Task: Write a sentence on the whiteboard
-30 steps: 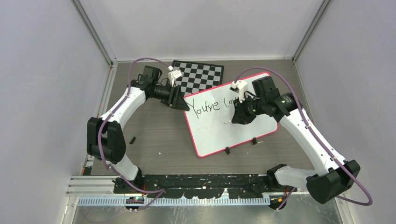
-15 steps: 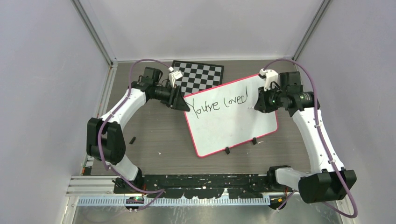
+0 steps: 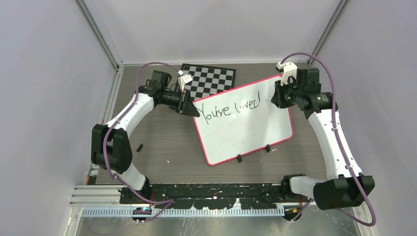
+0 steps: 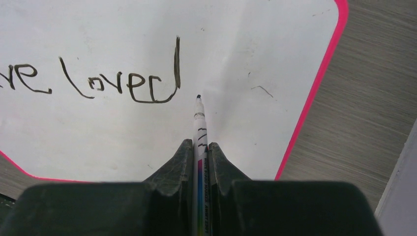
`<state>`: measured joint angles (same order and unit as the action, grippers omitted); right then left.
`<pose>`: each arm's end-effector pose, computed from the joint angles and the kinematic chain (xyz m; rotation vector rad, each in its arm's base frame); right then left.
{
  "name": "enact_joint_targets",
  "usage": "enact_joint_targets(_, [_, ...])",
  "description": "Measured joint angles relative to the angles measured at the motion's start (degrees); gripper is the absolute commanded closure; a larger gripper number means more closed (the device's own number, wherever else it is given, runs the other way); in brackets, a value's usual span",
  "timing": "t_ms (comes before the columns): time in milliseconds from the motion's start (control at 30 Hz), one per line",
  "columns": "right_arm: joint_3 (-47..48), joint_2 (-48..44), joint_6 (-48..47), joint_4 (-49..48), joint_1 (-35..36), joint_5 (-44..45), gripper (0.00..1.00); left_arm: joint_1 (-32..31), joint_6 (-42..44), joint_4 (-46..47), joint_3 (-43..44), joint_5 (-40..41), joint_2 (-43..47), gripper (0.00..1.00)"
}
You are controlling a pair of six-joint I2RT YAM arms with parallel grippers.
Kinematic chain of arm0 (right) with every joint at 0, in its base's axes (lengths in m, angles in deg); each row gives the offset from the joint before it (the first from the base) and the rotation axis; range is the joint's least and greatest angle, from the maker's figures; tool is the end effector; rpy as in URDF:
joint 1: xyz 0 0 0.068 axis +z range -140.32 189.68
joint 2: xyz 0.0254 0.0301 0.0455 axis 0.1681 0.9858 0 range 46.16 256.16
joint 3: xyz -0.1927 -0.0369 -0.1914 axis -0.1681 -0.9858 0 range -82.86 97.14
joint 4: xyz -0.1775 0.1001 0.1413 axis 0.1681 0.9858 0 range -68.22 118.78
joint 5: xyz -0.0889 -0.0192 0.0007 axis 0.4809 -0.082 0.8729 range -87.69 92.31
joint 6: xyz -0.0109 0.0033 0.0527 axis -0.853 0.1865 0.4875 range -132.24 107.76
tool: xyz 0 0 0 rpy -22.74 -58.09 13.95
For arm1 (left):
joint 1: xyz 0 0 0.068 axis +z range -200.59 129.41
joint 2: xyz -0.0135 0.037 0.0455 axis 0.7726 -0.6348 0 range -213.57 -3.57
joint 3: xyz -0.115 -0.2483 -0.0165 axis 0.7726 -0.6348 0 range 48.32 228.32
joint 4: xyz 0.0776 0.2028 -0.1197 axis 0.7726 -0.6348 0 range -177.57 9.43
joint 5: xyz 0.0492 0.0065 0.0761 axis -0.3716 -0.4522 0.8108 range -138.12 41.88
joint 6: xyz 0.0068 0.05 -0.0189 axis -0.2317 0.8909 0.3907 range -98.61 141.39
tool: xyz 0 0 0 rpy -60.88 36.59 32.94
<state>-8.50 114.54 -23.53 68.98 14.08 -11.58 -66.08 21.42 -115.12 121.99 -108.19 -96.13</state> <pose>0.2256 0.0261 0.3724 -0.4342 2.2321 0.2143 0.3041 -0.1162 0.2871 0.7431 2.2113 -1.4146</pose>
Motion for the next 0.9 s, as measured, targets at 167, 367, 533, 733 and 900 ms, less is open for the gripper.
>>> enact_joint_targets(167, [1.2,2.5,0.3,-1.1,0.0,0.3,1.0,0.0,0.0,0.0,0.0,-0.2,0.0,0.81])
enact_joint_targets(367, [1.2,4.6,0.3,-1.4,0.0,0.6,1.0,0.0,0.0,0.1,0.0,-0.3,0.0,0.84])
enact_joint_targets(533, [1.2,4.7,-0.2,-1.2,0.0,0.5,1.0,0.0,0.0,0.1,0.0,-0.5,0.0,0.84])
enact_joint_targets(733, [1.1,3.9,-0.9,1.7,0.0,-1.3,1.0,0.0,0.0,0.0,0.0,-0.6,0.0,0.83])
enact_joint_targets(900, [1.1,0.8,-1.0,4.7,0.0,-4.4,1.0,0.0,0.0,0.0,0.0,-0.5,0.0,0.77])
